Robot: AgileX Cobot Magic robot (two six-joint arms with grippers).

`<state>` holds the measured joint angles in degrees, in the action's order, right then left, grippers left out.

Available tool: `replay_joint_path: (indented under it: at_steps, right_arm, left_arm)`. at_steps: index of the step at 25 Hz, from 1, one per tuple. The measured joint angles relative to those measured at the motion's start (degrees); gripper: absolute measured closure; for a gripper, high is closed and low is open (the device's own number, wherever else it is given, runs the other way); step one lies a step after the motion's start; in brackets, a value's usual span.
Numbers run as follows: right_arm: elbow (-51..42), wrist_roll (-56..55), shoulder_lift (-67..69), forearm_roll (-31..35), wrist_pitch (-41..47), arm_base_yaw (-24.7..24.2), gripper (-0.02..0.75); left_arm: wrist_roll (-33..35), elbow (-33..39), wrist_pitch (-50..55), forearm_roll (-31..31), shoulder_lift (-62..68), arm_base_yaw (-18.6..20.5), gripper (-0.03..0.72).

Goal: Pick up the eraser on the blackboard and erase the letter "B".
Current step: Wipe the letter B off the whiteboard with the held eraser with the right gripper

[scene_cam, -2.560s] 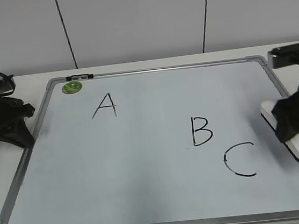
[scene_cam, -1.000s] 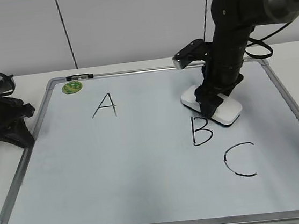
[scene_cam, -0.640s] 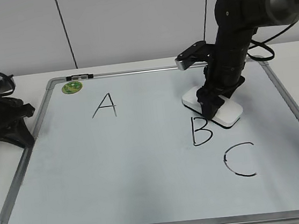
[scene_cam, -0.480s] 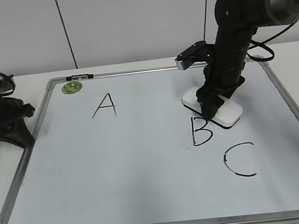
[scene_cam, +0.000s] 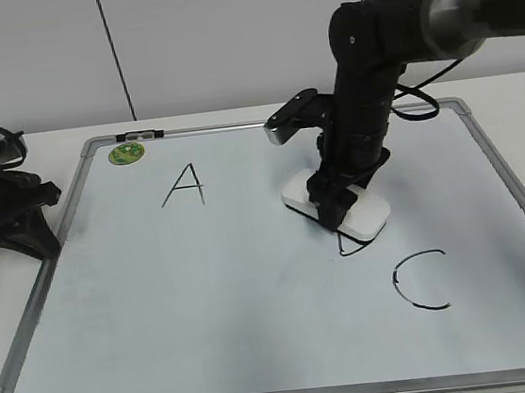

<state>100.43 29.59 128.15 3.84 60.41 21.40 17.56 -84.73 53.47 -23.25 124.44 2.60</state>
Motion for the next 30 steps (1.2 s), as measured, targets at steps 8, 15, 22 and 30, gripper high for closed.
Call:
replay_joint_path:
  at_steps: [8, 15, 22, 30]
  right_arm:
    - [0.00, 0.00, 0.09, 0.30, 0.22, 6.42, 0.201]
    - [0.00, 0.00, 0.22, 1.75, 0.68, 7.83, 0.201]
    - [0.00, -0.36, 0.22, 0.71, 0.79, 7.96, 0.201]
    - [0.00, -2.01, 0.22, -0.13, 0.59, 3.66, 0.201]
  left_arm:
    - [0.00, 0.00, 0.00, 0.00, 0.00, 0.00, 0.656]
    - [0.00, 0.00, 0.00, 0.00, 0.00, 0.00, 0.656]
    - [0.00, 0.00, 0.00, 0.00, 0.00, 0.00, 0.656]
    - [0.00, 0.00, -0.10, 0.00, 0.00, 0.00, 0.656]
